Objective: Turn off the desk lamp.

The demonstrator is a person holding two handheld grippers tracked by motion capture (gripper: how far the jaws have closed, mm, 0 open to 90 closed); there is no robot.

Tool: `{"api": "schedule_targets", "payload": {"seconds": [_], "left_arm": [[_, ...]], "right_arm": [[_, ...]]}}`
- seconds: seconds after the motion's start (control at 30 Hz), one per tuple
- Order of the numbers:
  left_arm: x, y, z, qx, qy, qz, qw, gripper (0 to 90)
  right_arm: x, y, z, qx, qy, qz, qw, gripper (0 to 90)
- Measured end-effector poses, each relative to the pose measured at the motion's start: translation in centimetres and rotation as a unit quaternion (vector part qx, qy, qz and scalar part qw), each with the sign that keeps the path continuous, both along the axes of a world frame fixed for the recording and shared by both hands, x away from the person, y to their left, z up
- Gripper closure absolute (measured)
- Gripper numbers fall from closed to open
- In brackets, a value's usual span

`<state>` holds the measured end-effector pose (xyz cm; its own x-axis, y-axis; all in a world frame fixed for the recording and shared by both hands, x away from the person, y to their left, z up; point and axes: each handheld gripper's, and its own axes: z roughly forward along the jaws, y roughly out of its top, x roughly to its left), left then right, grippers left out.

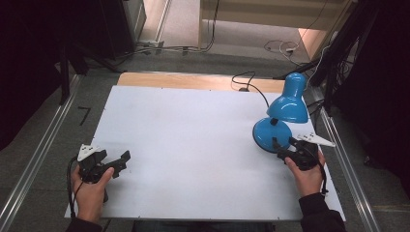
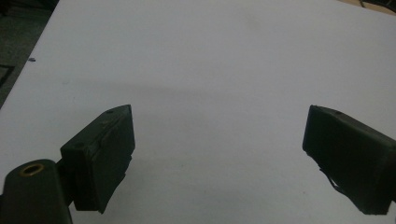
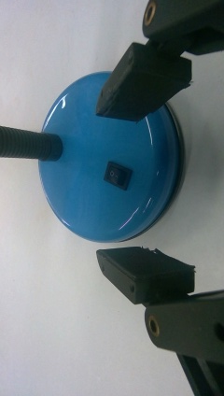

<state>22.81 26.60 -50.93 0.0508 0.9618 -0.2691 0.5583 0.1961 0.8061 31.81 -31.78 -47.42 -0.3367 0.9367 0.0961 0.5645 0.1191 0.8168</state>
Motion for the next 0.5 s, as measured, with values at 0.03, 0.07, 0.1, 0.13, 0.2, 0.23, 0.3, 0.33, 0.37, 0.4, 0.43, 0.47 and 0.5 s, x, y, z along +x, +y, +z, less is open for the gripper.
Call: {"api": "schedule_targets", "payload": {"seconds": [0.03,0.07,0.1,0.13,0.2,0.23,0.3,0.33,0.37,0.4,0.43,0.47,0.5], "left_arm": [[0.0,0.0,0.0,0.0,0.0,0.0,1.0,9.9],[0.0,0.0,0.0,0.0,0.0,0.0,1.0,9.9],[0.0,0.0,0.0,0.0,0.001,0.0,1.0,9.9],[0.0,-0.01,-0.01,0.0,0.001,0.0,1.0,9.9],[0.01,-0.01,-0.01,0.0,0.001,0.0,1.0,9.9],[0.01,0.0,-0.01,0.0,0.001,0.0,1.0,9.9],[0.01,0.01,-0.01,0.0,0.001,0.0,1.0,9.9],[0.01,0.01,-0.02,0.0,0.001,0.0,1.0,9.9],[0.01,0.0,-0.01,0.0,0.001,0.0,1.0,9.9],[0.0,0.0,-0.01,0.0,0.001,0.0,1.0,9.9],[0.0,-0.01,-0.01,0.0,0.001,0.0,1.0,9.9],[0.0,-0.01,-0.01,-0.001,0.0,0.0,1.0,9.9],[0.0,0.0,-0.01,0.0,0.001,0.0,1.0,9.8]], "right_arm": [[-0.05,-0.05,0.01,0.001,0.0,0.0,1.0,25.1],[-0.11,-0.07,0.0,0.0,0.0,0.0,1.0,25.0],[-0.15,-0.1,-0.02,0.0,0.001,0.0,1.0,24.9],[-0.2,-0.12,-0.04,0.001,0.001,0.0,1.0,24.9],[-0.28,-0.16,-0.07,0.0,0.001,0.001,1.0,24.9],[-0.35,-0.17,-0.07,0.001,0.002,0.0,1.0,24.8],[-0.44,-0.2,-0.05,0.002,0.001,0.001,1.0,24.8],[-0.5,-0.2,-0.02,0.002,0.002,0.001,1.0,24.8],[-0.56,-0.21,-0.01,0.002,0.002,0.0,1.0,24.8],[-0.61,-0.23,0.0,0.002,0.002,0.0,1.0,24.8],[-0.66,-0.26,0.0,0.001,0.002,0.002,1.0,24.8],[-0.71,-0.26,-0.01,0.002,0.002,0.002,1.0,24.8],[-0.79,-0.27,0.01,0.002,0.003,0.002,1.0,24.7]]}}
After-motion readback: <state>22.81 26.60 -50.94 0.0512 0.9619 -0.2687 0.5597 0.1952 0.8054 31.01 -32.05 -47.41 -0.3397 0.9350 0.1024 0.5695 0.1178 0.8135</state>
